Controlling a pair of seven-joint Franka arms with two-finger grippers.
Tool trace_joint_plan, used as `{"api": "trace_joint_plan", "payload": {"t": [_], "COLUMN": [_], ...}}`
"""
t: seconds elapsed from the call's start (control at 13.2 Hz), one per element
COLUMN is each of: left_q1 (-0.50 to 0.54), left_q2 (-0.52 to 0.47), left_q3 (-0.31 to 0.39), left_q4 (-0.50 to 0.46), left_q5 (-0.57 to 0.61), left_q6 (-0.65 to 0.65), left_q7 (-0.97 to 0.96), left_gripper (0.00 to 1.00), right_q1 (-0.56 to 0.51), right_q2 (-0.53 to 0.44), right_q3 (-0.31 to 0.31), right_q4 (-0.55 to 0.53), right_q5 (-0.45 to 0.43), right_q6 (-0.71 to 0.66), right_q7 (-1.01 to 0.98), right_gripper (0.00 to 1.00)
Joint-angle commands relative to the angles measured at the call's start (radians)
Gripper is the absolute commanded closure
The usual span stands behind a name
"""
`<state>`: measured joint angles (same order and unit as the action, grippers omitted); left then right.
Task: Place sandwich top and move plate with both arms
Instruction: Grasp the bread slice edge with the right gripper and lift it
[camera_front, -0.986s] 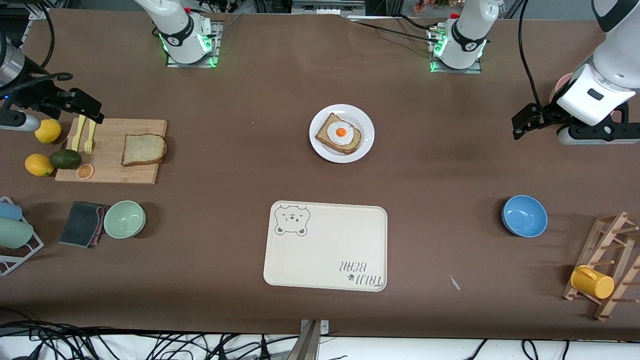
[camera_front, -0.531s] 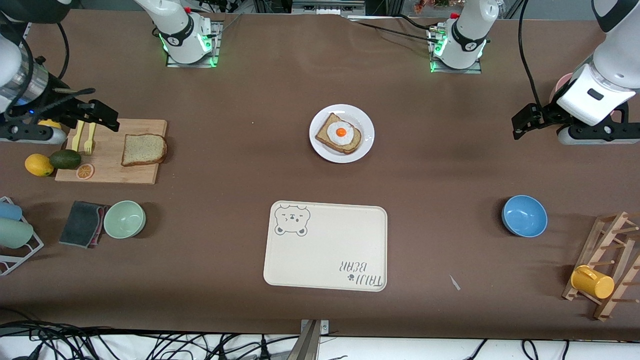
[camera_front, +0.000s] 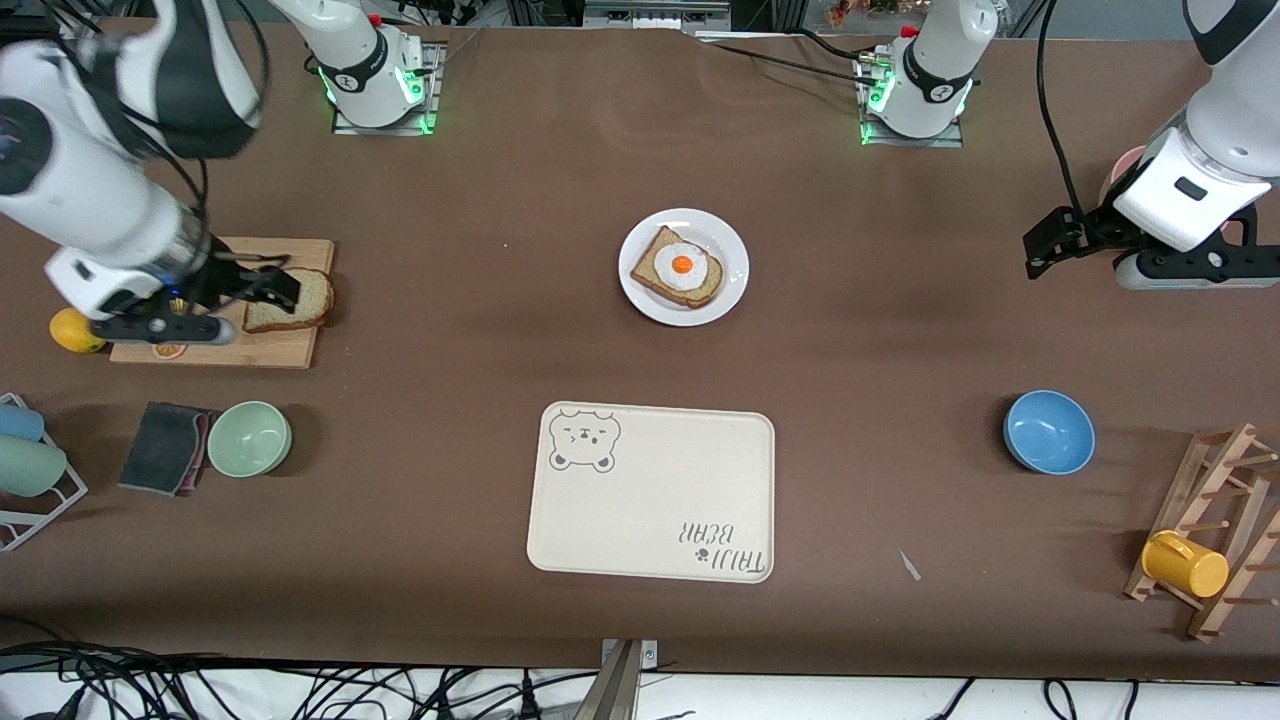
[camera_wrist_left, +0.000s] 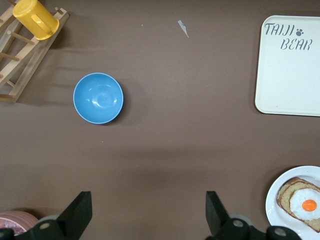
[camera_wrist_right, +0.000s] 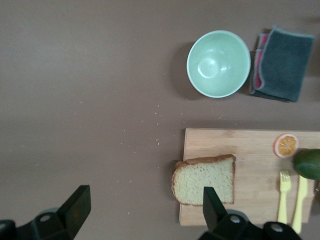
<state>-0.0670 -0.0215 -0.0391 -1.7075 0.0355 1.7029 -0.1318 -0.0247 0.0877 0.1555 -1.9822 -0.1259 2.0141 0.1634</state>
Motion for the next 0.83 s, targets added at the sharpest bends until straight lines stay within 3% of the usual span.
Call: {"api": "trace_joint_plan", "payload": {"t": [0.0,0.15,0.38,0.61,0.76], "left_q1": [0.006,0.006,0.006,0.007,0.007], "left_q2": [-0.015,-0.015,-0.015,-0.015,-0.015], "left_q3": [-0.001,-0.001,-0.001,-0.001,-0.001], "left_q4": [-0.009,-0.009,-0.009,-0.009,-0.009], "left_q5": [-0.028,-0.028,-0.028,-0.028,-0.028], "left_q6": [-0.006,-0.006,-0.008,-0.008,-0.008], "left_q7": [0.023,0.024,0.024,0.024,0.024], "left_gripper": [0.00,0.00,0.00,0.00,0.00], "right_q1": [-0.004,0.000,0.002,0.014,0.014], "right_q2": [-0.034,0.010,0.116,0.220,0.239], "right_q3": [0.010,0.012,0.012,0.012,0.012], "right_q4": [-0.225,-0.239,-0.245,-0.245,-0.245], "right_q5": [-0.137,-0.257,-0.288,-0.441,-0.462], "right_q6": [0.182,0.183,0.195,0.226,0.236], "right_q7": [0.098,0.160,0.294,0.485,0.495], "right_gripper": [0.00,0.00,0.01,0.02,0.07]}}
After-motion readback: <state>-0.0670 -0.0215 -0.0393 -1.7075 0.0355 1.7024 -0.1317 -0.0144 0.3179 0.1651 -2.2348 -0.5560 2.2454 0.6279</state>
